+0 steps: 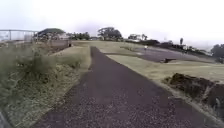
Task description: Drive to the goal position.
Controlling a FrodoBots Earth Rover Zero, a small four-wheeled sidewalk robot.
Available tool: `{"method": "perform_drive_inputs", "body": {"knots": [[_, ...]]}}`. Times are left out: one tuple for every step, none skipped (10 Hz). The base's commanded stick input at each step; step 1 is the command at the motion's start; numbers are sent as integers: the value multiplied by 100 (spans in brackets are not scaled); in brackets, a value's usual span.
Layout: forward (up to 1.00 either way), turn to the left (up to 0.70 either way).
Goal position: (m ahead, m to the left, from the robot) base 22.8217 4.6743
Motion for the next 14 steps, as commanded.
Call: {"method": "perform_drive_inputs", "body": {"knots": [[100,0],[100,0],[100,0],[100,0],[100,0],[100,0],[100,0],[77,0],[0,0],[0,0],[0,0],[0,0],[0,0],[0,0]]}}
